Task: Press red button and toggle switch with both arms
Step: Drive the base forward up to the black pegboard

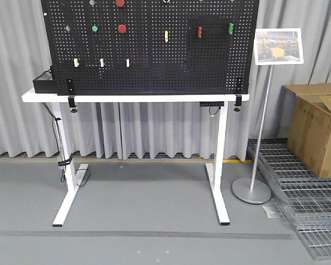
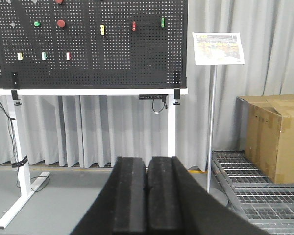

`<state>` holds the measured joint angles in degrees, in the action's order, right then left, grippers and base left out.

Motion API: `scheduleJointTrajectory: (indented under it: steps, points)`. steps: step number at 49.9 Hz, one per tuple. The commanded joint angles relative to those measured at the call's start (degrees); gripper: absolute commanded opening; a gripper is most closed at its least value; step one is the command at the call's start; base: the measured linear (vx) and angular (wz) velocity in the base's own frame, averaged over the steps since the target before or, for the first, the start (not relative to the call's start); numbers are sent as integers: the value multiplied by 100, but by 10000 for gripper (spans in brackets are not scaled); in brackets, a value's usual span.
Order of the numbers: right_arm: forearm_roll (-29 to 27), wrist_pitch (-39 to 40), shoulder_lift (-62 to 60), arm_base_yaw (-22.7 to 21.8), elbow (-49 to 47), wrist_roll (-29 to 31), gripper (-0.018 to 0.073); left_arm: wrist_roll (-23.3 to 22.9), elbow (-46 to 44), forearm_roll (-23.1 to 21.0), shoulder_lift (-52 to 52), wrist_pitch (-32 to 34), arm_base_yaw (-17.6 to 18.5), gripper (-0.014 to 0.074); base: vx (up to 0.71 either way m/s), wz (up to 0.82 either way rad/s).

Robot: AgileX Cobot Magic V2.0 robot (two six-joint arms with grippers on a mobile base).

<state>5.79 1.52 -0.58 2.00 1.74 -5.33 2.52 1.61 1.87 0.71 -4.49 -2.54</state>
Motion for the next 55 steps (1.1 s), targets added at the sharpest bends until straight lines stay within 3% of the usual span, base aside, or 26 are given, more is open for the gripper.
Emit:
scheduleJointTrajectory:
  steps: [1,32,55]
  points:
    - [-6,493,-90,-8,68,48,-3,-46,191,-5,83,449,-13,2,0,0]
    - [-6,493,-90,-8,68,48,-3,-46,191,-5,83,449,-13,2,3,0]
    - [-6,493,-90,-8,68,48,-3,-46,191,-5,83,449,-13,2,25,3]
